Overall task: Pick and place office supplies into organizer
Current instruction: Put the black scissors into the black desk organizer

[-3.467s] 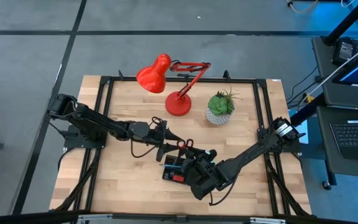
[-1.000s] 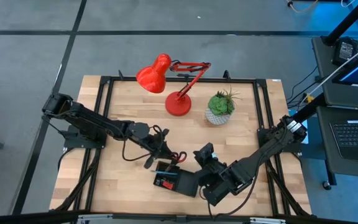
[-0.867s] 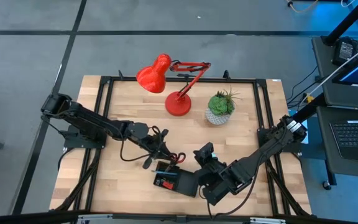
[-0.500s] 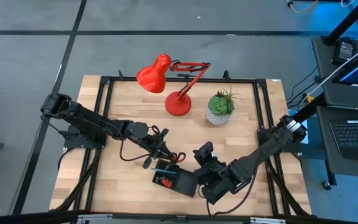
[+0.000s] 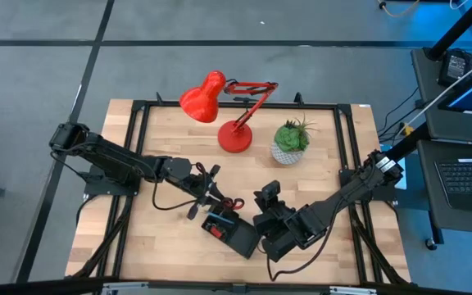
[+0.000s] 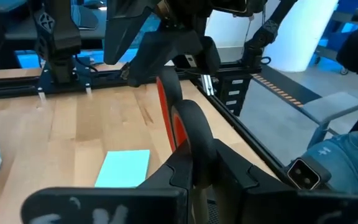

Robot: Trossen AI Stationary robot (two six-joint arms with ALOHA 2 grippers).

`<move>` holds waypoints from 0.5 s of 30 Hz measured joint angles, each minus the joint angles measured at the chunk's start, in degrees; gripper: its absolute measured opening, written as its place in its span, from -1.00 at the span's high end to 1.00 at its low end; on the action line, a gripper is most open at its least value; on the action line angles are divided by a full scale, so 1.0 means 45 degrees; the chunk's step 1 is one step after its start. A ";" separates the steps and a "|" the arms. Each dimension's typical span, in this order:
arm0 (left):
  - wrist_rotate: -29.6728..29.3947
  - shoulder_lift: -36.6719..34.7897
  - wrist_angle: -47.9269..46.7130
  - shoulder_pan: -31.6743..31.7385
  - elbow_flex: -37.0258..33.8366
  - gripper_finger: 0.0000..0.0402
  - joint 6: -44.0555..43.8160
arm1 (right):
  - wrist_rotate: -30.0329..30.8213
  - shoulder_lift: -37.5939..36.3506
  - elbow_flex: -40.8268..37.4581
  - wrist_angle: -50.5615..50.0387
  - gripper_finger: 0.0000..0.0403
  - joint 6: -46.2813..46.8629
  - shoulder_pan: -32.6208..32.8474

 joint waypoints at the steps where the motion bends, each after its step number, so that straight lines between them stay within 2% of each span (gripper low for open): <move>1: 0.0002 0.0000 -0.0009 0.0000 0.0000 0.86 0.0062 | -0.0002 0.0000 0.0000 -0.0004 0.34 0.0000 0.0000; 8: -0.0455 0.0019 -0.1018 -0.0001 0.0010 0.86 0.1167 | -0.0010 0.0000 0.0000 -0.0035 0.34 0.0044 0.0000; 15: -0.0629 0.0019 -0.1345 -0.0015 0.0010 0.86 0.1208 | -0.0010 0.0000 -0.0005 -0.0040 0.34 0.0049 0.0000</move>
